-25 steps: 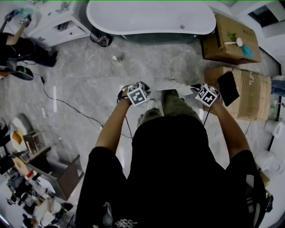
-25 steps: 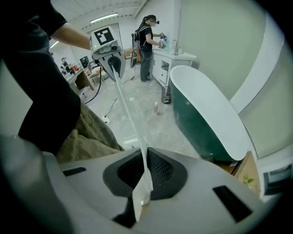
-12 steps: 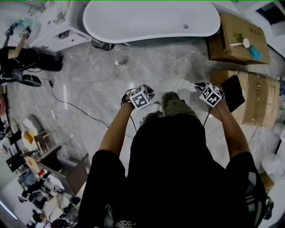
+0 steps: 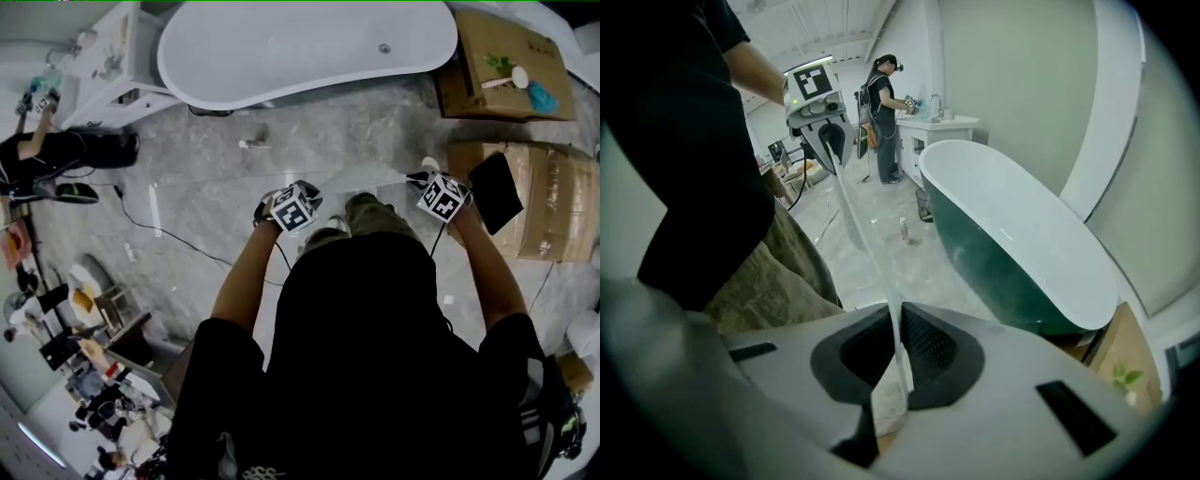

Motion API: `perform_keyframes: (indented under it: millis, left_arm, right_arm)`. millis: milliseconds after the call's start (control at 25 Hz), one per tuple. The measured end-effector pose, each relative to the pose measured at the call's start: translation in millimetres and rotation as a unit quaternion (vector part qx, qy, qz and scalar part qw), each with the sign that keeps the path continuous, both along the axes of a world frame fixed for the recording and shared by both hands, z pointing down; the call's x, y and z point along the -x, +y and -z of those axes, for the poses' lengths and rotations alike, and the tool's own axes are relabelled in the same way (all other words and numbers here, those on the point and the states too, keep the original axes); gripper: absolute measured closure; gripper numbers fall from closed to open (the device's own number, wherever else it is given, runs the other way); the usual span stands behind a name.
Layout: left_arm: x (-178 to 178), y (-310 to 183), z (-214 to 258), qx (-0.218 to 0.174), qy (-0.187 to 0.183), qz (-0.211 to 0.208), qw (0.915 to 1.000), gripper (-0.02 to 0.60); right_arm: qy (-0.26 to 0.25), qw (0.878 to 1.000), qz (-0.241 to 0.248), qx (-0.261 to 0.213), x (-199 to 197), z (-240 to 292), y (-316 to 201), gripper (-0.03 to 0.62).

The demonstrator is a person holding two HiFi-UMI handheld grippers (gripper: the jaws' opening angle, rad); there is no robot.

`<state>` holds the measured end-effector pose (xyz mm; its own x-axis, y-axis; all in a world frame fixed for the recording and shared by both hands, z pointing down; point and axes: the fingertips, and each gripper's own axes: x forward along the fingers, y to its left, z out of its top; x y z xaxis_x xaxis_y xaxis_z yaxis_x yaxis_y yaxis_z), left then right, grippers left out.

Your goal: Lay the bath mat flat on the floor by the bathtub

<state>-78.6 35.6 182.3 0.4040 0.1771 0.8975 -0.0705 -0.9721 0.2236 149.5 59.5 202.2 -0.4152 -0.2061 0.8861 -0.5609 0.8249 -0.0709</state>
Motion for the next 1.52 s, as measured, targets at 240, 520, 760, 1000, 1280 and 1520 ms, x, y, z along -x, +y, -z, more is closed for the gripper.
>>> perform_keyframes:
  millis: [240,520,760,1000,1280,1520]
  left_arm:
    - [-15,-22,-11,0.002,-0.023,0.003,0.9997,0.555]
    - [-24,-19,-33,-0.015,-0.049,-0.024,0.9984,0.555]
    - [2,-44,-68,0.002,-0.053,0.0,0.9986,0.555]
    - [14,-45,-101,0.004,-0.081,0.021,0.9965,0.555]
    - [30,-51,-168,0.004,-0.112,0.081,0.9904,0.555]
    - [9,-44,-229,0.003,-0.141,0.076,0.9871,0.555]
  right_arm:
    - [-0.014,1.0,0.0,0.015,-15,-9,-8,0.568]
    - [-0.024,0.999,-0.015,0.025,-22,-30,4,0.568]
    - [-0.005,0.999,-0.019,0.039,4,-63,-13,0.568]
    - [0.015,0.999,0.005,0.041,14,-94,-15,0.568]
    - [0.013,0.998,0.045,0.046,30,-166,-24,0.568]
    - [0.0,0.997,0.009,0.078,7,-227,-18,0.568]
